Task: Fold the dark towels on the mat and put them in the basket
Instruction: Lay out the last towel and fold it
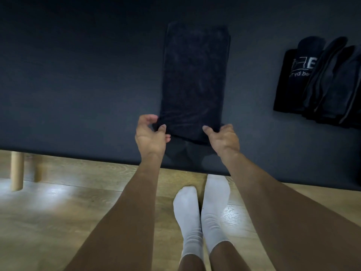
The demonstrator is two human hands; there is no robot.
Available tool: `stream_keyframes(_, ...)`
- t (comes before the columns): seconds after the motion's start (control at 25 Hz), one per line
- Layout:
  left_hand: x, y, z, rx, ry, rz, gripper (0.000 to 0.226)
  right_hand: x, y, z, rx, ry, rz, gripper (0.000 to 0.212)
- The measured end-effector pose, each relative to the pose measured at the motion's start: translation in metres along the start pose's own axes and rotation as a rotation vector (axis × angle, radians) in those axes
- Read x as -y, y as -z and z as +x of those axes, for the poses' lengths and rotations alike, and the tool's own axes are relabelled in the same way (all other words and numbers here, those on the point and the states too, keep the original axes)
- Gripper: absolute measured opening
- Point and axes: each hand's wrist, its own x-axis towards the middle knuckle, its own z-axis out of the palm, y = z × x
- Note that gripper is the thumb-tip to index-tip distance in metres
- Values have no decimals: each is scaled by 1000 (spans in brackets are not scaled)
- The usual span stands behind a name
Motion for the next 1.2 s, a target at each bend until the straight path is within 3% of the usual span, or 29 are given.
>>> stream_keyframes(0.08, 0, 0, -1, 65, -42, 30, 24, -2, -5, 0, 53, -85, 10, 65)
stream_keyframes(0.2, 4, 1, 1, 140, -67, 48, 33, -5, -15, -2, 46, -134, 234, 51)
stream_keyframes(0.36, 17, 9, 10, 275, -270, 491, 40, -11, -13, -13, 42, -124, 712, 32)
stream_keyframes(0.44, 17, 9, 14, 297, -405, 609, 39, -14, -4, -17, 70, 16, 791, 40)
stream_keyframes(0.52, 9, 8, 21, 281, -454, 611, 28, -14, 5, -20, 102, 174, 748, 55)
stream_keyframes(0.56, 2, 8, 24, 286, -440, 600, 22, -12, 10, -21, 107, 221, 724, 52)
stream_keyframes(0.68, -9, 9, 36, 375, -298, 505, 14, -10, 29, -19, 238, 215, 717, 25)
stream_keyframes(0.8, -14, 12, 42, 478, -146, 436, 19, -16, 47, -10, 463, 202, 573, 34)
stream_keyframes(0.96, -26, 3, 49, 476, -143, 399, 13, -14, 49, 3, 327, 309, 289, 40)
stream_keyframes(1.12, -27, -6, 49, 425, -112, 398, 7, -11, 51, 13, 258, 287, 266, 14)
stream_keyframes(1.2, -22, -10, 48, 381, -81, 385, 5, -9, 48, 17, 231, 221, 260, 16)
